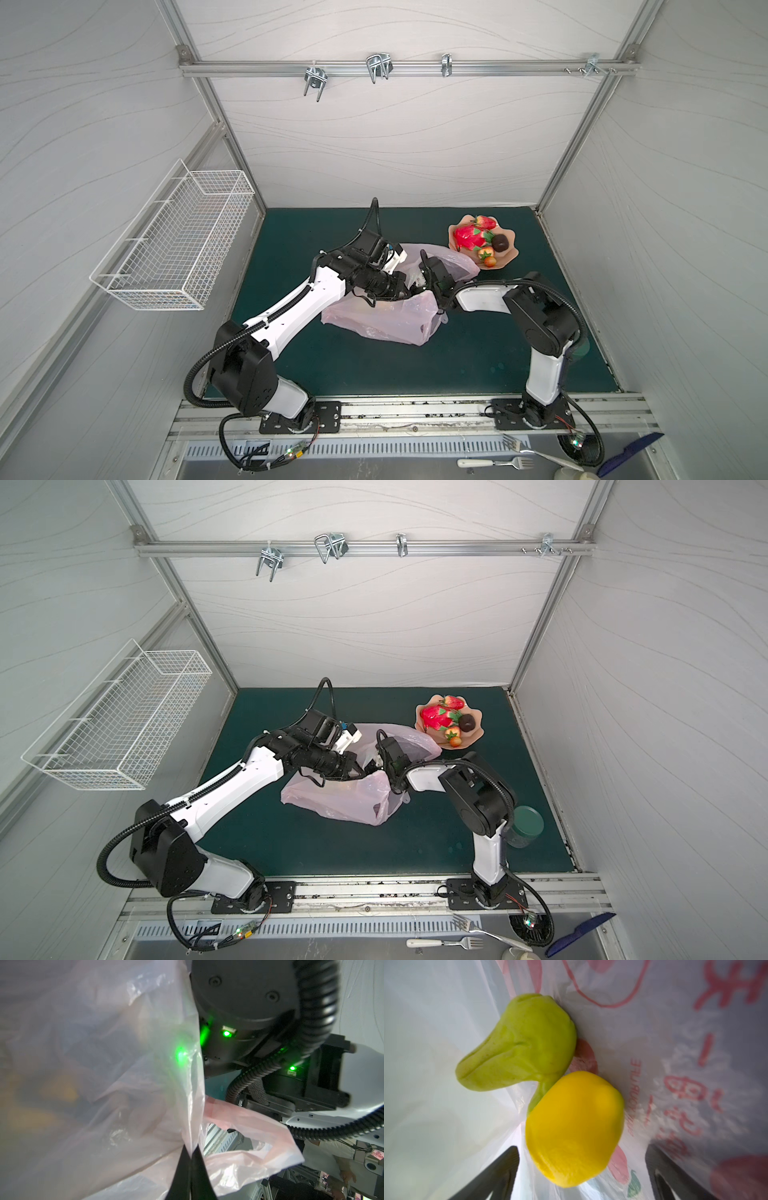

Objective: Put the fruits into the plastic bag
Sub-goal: 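Lower the lemon into the bag and open the right gripper, then withdraw the right gripper from the bag toward the fruit bowl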

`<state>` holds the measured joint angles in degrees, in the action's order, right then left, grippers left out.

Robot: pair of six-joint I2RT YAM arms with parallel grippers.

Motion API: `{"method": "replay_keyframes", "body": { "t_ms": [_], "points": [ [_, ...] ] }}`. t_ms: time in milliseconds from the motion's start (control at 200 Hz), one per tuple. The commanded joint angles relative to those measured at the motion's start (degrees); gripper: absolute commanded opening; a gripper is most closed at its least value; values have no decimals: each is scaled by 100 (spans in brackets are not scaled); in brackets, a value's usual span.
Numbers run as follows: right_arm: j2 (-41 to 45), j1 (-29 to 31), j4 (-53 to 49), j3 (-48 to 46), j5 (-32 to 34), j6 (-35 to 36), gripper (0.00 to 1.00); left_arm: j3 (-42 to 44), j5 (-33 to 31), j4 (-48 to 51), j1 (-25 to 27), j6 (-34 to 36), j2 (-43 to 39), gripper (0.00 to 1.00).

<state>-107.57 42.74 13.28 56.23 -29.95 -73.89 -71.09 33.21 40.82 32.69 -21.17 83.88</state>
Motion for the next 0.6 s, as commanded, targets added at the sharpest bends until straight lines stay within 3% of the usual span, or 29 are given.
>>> {"method": "replay_keyframes", "body": {
  "t_ms": [0, 595],
  "points": [
    [380, 8, -409, 61, -57, 264, 99, 24, -91, -85, -34, 120, -29, 0],
    [1416, -124, -1352, -482, 238, 836, 99, 122, -168, -117, -141, 69, -75, 0]
  ]
}}
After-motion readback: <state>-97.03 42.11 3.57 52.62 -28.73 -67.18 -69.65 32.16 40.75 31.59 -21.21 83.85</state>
